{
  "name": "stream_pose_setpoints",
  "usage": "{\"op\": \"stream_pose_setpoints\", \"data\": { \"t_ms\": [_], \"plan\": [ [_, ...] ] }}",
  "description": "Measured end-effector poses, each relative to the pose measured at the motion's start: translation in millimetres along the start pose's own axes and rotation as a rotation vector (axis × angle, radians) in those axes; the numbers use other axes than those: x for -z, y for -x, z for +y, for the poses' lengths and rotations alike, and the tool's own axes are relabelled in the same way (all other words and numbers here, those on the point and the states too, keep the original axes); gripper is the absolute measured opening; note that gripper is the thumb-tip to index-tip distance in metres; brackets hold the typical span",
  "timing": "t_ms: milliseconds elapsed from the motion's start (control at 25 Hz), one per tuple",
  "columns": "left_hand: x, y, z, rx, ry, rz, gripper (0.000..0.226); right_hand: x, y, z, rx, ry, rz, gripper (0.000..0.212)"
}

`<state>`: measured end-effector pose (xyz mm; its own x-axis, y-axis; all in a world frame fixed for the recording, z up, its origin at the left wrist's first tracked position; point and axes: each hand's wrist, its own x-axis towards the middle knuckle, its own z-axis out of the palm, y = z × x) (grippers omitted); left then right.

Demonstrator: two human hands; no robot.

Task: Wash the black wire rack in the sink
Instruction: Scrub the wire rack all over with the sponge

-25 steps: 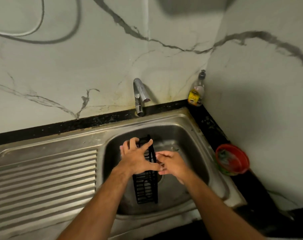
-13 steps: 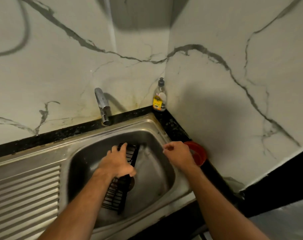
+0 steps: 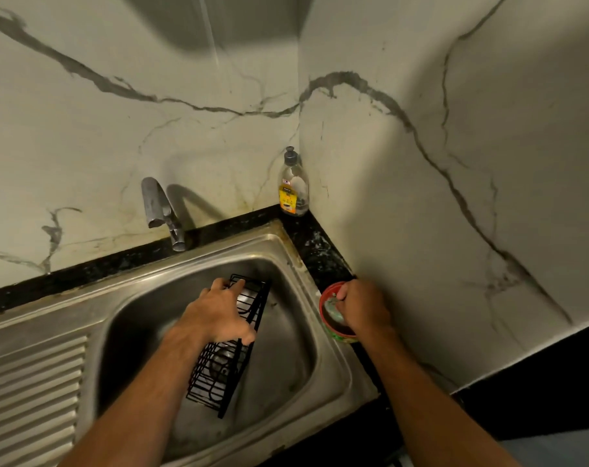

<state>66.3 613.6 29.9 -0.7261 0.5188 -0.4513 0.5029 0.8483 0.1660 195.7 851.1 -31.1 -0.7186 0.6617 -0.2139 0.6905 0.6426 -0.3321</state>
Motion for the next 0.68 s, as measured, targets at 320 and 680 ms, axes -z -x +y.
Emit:
{"op": "stream_pose_setpoints", "data": {
  "t_ms": [320, 680],
  "plan": [
    [-1, 0, -6, -0.038, 0.01, 0.021, 0.124, -4, 0, -5, -0.024, 0.038, 0.033, 0.032],
    [-13, 14, -28, -0.189, 0.156, -0.021, 0.124, 8, 26, -23, 0.043, -0.121, 0.183, 0.016]
  ]
}}
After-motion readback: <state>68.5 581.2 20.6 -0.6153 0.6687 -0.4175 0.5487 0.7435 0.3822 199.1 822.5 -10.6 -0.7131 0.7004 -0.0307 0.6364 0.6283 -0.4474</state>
